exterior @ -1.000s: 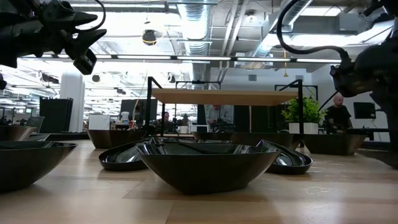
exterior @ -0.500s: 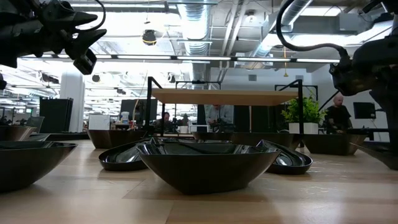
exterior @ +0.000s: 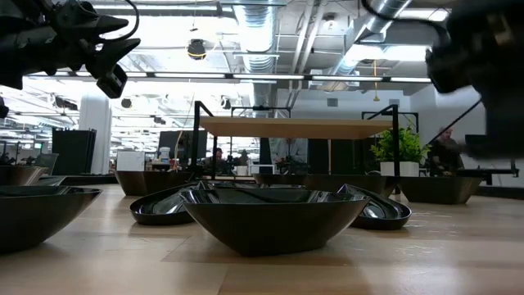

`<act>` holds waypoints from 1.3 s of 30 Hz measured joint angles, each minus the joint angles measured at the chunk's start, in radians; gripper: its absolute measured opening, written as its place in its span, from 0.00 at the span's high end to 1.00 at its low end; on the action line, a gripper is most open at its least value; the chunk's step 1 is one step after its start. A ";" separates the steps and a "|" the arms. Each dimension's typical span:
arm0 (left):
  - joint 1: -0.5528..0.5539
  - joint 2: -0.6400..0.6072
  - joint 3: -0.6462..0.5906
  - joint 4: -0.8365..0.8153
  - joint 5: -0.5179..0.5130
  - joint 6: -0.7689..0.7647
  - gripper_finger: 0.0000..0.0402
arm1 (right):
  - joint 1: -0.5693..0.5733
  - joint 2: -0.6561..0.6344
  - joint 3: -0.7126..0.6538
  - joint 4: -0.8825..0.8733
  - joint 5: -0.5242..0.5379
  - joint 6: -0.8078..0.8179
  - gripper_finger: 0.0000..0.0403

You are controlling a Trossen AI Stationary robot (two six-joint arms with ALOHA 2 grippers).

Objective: Pick & Place Mini shaped plates
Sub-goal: Stack the black drop shaped plate on top of the other black drop shaped plate on the shelf

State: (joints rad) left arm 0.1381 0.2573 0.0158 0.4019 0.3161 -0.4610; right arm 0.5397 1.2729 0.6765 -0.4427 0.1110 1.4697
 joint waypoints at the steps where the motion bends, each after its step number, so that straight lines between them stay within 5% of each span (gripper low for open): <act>1: 0.000 0.000 0.000 0.001 0.000 0.000 0.67 | -0.009 -0.027 0.000 0.003 0.001 -0.011 1.00; 13: 0.000 0.000 0.000 0.008 0.000 0.000 0.67 | -0.192 -0.353 0.000 0.086 0.072 -0.439 1.00; 20: 0.000 0.000 0.000 0.011 0.000 0.000 0.67 | -0.441 -0.446 0.041 0.040 0.150 -0.685 1.00; 33: 0.000 0.000 0.000 0.012 -0.001 0.000 0.67 | -1.012 -0.260 0.404 -0.245 0.041 -1.184 1.00; 39: 0.000 0.000 0.000 0.012 -0.001 0.000 0.67 | -1.253 -0.083 0.562 -0.329 -0.118 -1.302 1.00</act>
State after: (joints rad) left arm 0.1379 0.2573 0.0158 0.4141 0.3153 -0.4606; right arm -0.7135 1.1903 1.2382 -0.7715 -0.0067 0.1673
